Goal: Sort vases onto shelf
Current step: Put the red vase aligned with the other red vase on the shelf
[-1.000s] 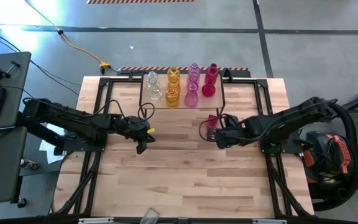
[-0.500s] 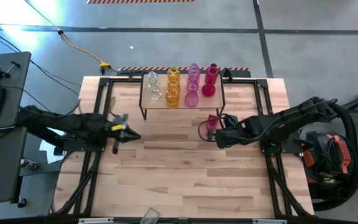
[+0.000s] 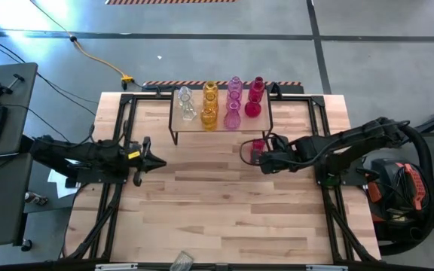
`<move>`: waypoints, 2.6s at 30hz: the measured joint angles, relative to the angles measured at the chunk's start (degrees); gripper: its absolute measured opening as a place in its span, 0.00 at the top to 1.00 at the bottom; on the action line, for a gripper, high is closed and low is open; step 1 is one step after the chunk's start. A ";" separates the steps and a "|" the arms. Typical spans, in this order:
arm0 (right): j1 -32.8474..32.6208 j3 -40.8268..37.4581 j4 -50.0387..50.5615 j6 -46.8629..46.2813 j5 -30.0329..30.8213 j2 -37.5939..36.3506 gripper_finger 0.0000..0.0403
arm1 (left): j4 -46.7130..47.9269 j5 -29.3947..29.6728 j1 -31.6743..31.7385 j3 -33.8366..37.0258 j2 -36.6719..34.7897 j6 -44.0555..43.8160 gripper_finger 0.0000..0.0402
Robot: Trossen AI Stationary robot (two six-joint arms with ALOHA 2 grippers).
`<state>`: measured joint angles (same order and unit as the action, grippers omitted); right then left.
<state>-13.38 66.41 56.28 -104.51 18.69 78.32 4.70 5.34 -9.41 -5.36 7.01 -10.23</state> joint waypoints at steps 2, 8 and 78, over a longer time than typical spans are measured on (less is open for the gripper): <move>0.28 0.00 -0.01 0.00 -0.03 0.00 0.92 | -1.75 0.01 0.00 1.24 0.02 -0.62 0.95; 0.28 0.00 0.01 3.45 0.26 0.02 0.92 | -4.21 -0.20 0.00 3.93 0.18 -1.61 0.95; 11.00 -13.60 -21.55 2.53 -5.84 10.04 0.37 | -6.05 0.18 0.07 4.67 0.59 -1.62 0.95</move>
<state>-2.38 52.82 34.74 -101.98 12.85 88.37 -1.34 5.52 -9.34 -0.69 7.60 -11.85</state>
